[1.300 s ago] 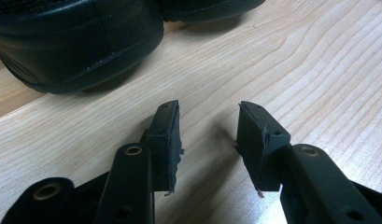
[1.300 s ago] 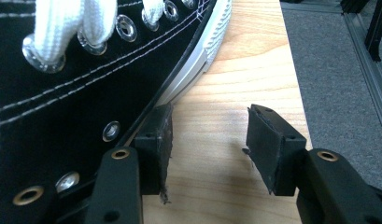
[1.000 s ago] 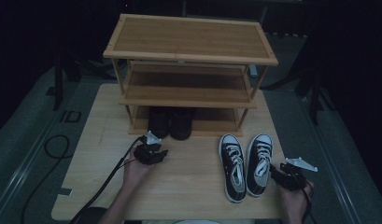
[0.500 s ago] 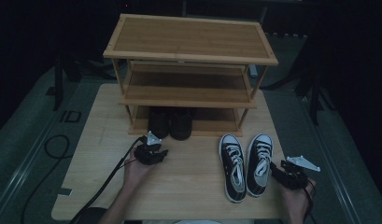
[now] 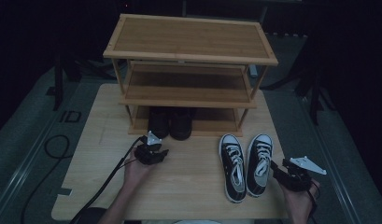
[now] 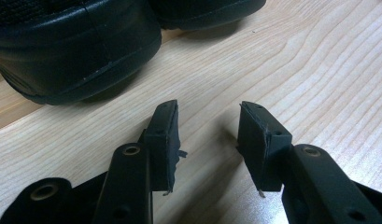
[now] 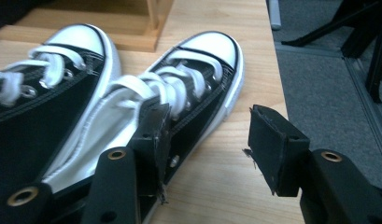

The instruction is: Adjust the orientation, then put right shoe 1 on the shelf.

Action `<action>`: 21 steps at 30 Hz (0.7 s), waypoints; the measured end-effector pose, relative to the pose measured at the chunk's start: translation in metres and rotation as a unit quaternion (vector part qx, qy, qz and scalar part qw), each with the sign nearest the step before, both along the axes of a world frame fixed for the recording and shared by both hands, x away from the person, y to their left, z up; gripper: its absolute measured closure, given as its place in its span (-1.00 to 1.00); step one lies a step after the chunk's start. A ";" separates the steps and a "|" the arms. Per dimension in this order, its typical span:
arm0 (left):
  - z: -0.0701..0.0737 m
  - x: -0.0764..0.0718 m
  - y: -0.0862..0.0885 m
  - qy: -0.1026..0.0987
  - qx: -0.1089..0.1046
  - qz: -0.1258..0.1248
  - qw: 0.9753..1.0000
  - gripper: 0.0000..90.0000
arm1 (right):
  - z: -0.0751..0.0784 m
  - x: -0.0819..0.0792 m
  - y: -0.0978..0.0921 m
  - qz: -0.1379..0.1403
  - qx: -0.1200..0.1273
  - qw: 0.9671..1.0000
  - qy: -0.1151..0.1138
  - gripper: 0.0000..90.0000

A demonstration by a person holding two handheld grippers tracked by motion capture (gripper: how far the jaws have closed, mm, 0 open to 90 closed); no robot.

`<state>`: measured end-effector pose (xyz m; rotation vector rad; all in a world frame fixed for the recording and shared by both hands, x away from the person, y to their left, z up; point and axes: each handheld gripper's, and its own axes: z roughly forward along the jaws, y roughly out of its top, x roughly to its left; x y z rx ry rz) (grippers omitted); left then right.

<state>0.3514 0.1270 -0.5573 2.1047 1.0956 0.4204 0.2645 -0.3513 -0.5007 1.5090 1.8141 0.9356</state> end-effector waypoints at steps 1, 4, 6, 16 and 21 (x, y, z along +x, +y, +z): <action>0.000 0.000 0.000 0.000 0.000 0.000 1.000 0.30 | 0.000 0.000 0.000 0.000 0.000 1.000 0.000 0.07; 0.000 0.000 0.000 -0.001 0.002 0.000 1.000 0.30 | 0.006 -0.003 0.004 0.008 -0.003 1.000 -0.006 0.07; 0.000 0.000 0.000 -0.001 0.002 -0.001 1.000 0.30 | 0.007 -0.004 0.005 0.010 -0.003 1.000 -0.007 0.06; 0.000 0.000 -0.001 -0.001 0.001 -0.001 1.000 0.29 | 0.016 -0.012 0.015 0.044 0.002 0.999 -0.004 0.03; 0.000 0.000 -0.001 -0.002 0.000 -0.001 1.000 0.28 | 0.016 -0.013 0.018 0.055 -0.002 0.998 0.007 0.03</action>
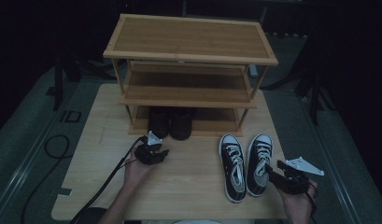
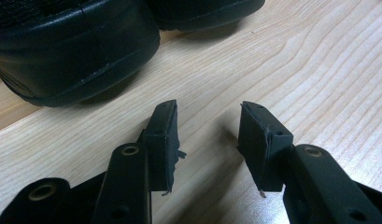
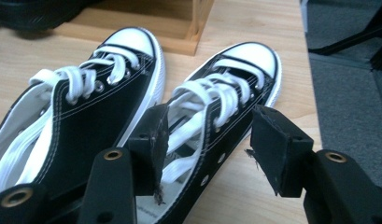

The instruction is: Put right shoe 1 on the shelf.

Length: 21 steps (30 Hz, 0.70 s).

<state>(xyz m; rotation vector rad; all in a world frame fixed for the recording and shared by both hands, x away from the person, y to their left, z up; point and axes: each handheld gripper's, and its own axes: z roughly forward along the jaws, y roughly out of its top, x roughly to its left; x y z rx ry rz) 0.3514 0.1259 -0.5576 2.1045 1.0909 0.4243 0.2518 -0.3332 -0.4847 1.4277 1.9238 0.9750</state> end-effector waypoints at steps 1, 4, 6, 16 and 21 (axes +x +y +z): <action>0.000 0.000 0.000 -0.001 0.001 -0.001 1.000 0.28 | -0.001 0.001 0.002 0.005 -0.002 1.000 0.007 0.03; 0.000 0.000 0.000 -0.001 0.001 0.000 1.000 0.28 | -0.002 0.002 0.004 0.011 -0.007 1.000 0.014 0.03; 0.000 0.000 0.000 -0.001 0.001 0.000 1.000 0.28 | -0.005 0.003 0.006 0.016 -0.013 1.000 0.021 0.03; 0.000 0.000 -0.001 -0.001 0.001 0.000 1.000 0.27 | -0.016 0.008 0.012 0.018 -0.051 0.997 0.060 0.18; 0.000 0.000 -0.001 0.000 0.001 -0.001 1.000 0.27 | -0.018 0.010 0.011 0.007 -0.057 0.996 0.065 0.43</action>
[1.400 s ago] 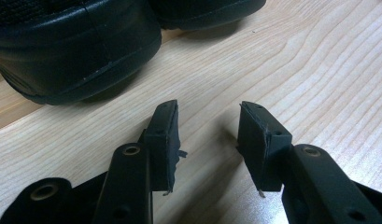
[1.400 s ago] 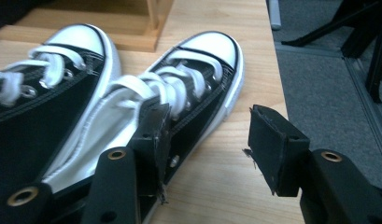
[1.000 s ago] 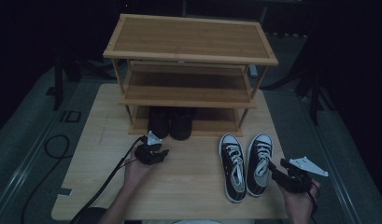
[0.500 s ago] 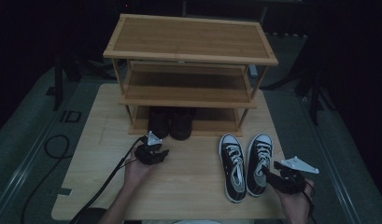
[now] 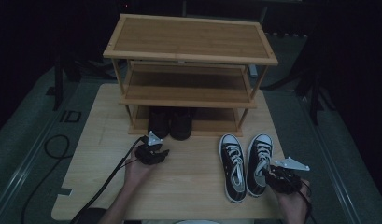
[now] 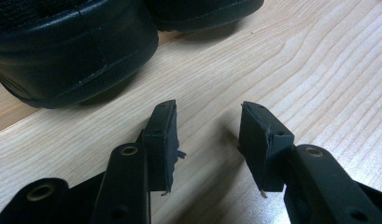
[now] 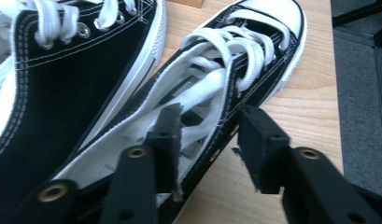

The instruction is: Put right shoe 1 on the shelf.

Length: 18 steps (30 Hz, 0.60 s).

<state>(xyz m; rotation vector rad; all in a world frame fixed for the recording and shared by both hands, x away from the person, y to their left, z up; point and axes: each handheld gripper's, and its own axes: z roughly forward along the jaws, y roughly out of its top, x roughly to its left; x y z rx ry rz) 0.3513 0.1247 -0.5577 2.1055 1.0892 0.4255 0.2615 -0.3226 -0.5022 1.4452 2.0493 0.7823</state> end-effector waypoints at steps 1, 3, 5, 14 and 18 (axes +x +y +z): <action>0.000 0.000 0.000 0.000 0.000 0.000 1.000 0.27 | 0.000 0.000 0.000 0.000 0.000 1.000 0.000 0.43; 0.000 0.000 0.000 0.000 0.000 0.000 1.000 0.27 | 0.000 0.000 -0.002 -0.004 0.000 1.000 0.000 0.50; 0.000 0.000 0.000 0.000 -0.001 0.000 1.000 0.27 | 0.001 0.000 -0.004 -0.003 0.007 1.000 0.002 0.56; 0.000 0.001 -0.001 0.000 -0.001 -0.003 1.000 0.27 | 0.003 0.003 -0.005 -0.008 -0.009 1.000 0.004 0.78; 0.000 0.001 -0.001 0.000 -0.004 -0.002 1.000 0.27 | 0.004 0.005 -0.010 -0.013 -0.016 1.000 0.006 0.84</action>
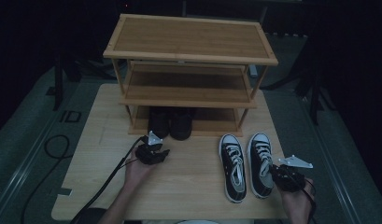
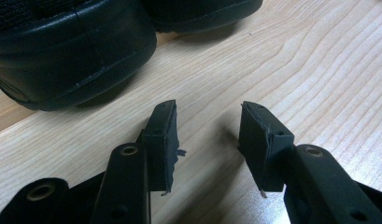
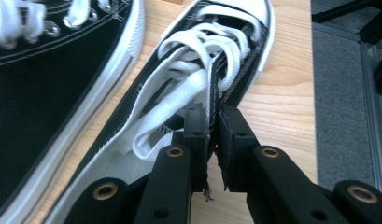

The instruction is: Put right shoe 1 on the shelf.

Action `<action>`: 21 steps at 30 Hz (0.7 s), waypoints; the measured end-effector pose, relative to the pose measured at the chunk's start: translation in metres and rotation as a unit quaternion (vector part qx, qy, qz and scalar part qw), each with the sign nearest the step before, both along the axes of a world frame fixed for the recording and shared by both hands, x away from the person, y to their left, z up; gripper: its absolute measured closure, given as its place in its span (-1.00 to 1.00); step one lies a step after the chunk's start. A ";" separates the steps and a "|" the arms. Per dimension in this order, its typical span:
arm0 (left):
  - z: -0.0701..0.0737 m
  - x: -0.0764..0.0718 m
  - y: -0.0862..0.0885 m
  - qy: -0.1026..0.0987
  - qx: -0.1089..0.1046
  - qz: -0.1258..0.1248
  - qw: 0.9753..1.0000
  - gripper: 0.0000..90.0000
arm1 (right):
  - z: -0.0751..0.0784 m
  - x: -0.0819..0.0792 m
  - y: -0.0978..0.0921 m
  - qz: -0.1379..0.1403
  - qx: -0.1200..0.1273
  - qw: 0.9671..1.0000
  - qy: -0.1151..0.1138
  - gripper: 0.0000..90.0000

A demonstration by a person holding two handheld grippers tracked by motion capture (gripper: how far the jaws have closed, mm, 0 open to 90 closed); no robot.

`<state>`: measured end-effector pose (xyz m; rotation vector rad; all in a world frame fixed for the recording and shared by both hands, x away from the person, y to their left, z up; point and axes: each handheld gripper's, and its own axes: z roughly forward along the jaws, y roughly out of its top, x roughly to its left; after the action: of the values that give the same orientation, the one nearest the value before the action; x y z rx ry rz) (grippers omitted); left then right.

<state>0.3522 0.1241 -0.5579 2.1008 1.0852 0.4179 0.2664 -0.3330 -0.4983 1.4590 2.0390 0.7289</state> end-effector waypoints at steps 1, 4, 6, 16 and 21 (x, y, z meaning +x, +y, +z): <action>0.000 0.000 0.000 0.000 0.000 0.000 1.000 0.27 | 0.000 0.000 0.000 0.000 0.000 1.000 0.000 0.84; 0.000 0.000 0.000 0.000 0.000 0.000 1.000 0.27 | 0.001 0.002 -0.004 -0.001 -0.004 1.000 0.001 0.87; 0.000 0.000 0.000 -0.001 0.002 0.000 1.000 0.27 | 0.002 0.005 -0.009 -0.001 -0.010 1.000 0.004 0.93; 0.000 0.000 0.000 -0.002 0.002 0.000 1.000 0.27 | 0.004 0.017 -0.019 0.001 -0.021 1.000 0.013 0.95; 0.000 -0.001 0.000 -0.002 0.002 0.000 1.000 0.27 | 0.006 0.020 -0.023 0.015 -0.021 0.999 0.024 0.93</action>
<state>0.3517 0.1244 -0.5582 2.1024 1.0835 0.4234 0.2866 -0.3561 -0.4927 1.4379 2.1024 0.6643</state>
